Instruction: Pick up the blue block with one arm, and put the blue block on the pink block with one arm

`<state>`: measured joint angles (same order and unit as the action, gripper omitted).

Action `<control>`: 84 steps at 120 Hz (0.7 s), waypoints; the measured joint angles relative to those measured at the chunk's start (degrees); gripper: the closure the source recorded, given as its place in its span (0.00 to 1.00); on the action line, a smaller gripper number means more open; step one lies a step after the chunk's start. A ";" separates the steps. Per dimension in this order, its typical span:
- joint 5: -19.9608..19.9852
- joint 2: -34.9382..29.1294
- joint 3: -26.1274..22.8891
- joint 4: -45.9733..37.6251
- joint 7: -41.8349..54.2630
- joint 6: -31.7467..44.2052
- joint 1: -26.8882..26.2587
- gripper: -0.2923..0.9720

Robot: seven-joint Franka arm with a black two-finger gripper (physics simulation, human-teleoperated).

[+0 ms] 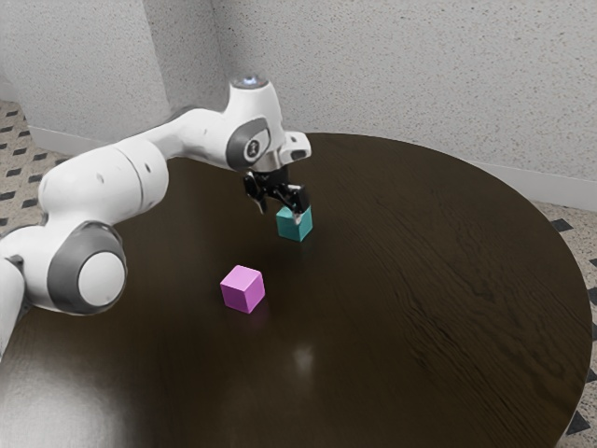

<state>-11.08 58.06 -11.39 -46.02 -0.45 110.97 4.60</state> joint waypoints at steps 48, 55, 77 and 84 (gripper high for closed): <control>0.13 6.84 -1.92 4.85 1.30 7.18 0.79 0.23; 0.15 7.11 -2.12 4.92 1.59 7.92 0.96 0.22; 0.19 7.26 -2.14 4.95 2.44 9.25 1.43 0.23; 0.19 7.39 -2.15 4.95 2.70 9.51 1.56 0.22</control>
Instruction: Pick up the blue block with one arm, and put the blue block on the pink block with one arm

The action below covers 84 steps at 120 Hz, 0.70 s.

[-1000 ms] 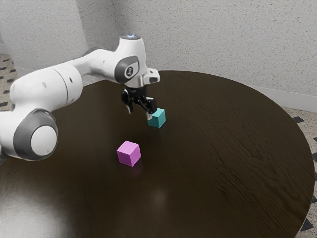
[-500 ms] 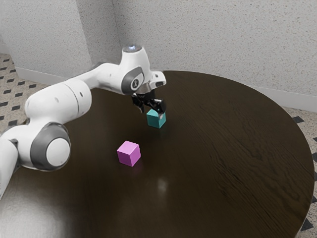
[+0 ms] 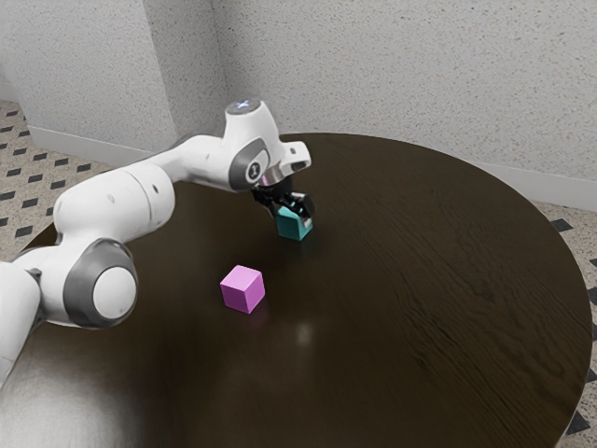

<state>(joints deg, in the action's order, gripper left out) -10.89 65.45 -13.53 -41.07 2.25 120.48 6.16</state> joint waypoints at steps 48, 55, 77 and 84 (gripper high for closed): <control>-0.01 1.80 0.00 1.18 1.53 2.22 0.68 0.23; 0.02 2.26 0.00 1.39 1.71 3.04 0.72 0.23; 0.68 4.41 -0.01 2.39 2.20 6.50 0.93 0.23; 0.99 4.90 -0.04 2.61 2.32 7.68 0.95 0.23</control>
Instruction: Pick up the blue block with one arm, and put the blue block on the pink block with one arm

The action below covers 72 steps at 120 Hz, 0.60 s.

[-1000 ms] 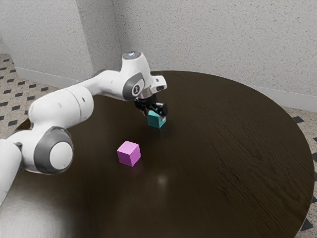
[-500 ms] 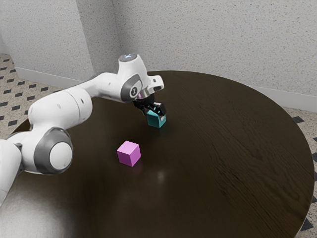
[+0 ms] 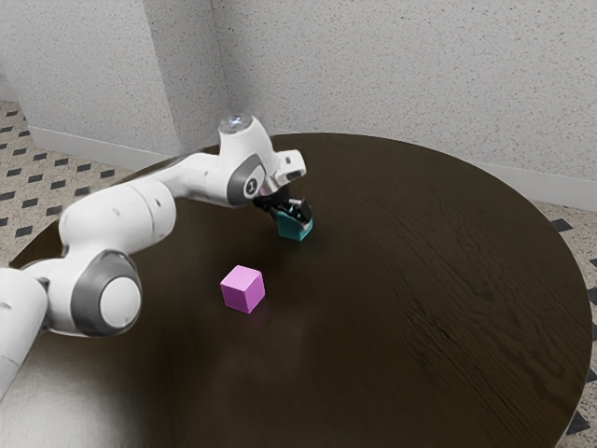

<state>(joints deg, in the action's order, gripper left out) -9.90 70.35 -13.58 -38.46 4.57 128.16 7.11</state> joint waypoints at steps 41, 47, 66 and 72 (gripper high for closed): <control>0.99 1.03 0.13 0.06 0.54 4.07 0.07 0.32; 1.02 1.07 0.13 0.04 0.60 4.29 0.09 0.38; 0.57 1.06 0.16 0.03 0.34 4.77 0.10 0.50; 0.43 0.90 0.15 0.05 0.19 4.74 0.07 0.51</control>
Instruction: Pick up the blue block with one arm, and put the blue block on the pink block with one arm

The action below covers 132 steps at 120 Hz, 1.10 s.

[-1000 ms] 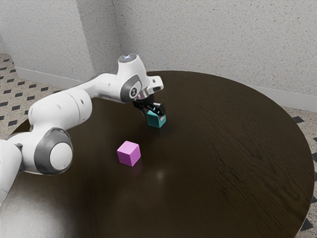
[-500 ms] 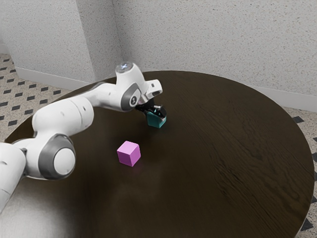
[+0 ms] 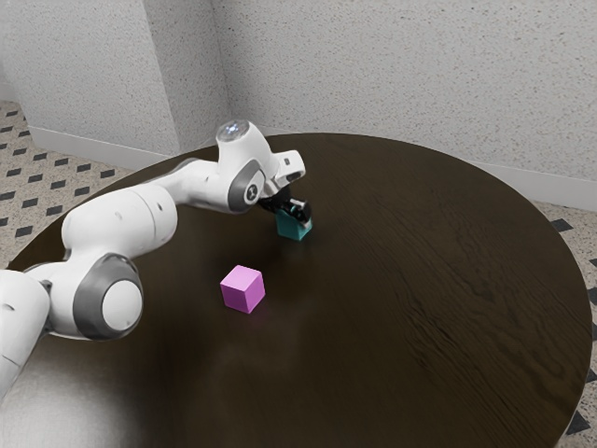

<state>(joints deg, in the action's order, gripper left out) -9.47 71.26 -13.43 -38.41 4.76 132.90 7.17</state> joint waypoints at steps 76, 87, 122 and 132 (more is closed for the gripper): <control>5.31 -38.30 8.40 -50.18 -2.23 6.36 -2.17 0.59; 5.12 -43.36 8.44 -58.48 -2.77 10.36 -2.19 0.60; 4.93 -56.69 8.48 -77.06 -3.71 21.57 -2.20 0.61; 5.07 -59.27 8.41 -80.49 -3.72 23.00 -2.16 0.61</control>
<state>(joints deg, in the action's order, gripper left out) -4.40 11.98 -5.02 -118.90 1.04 155.90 5.02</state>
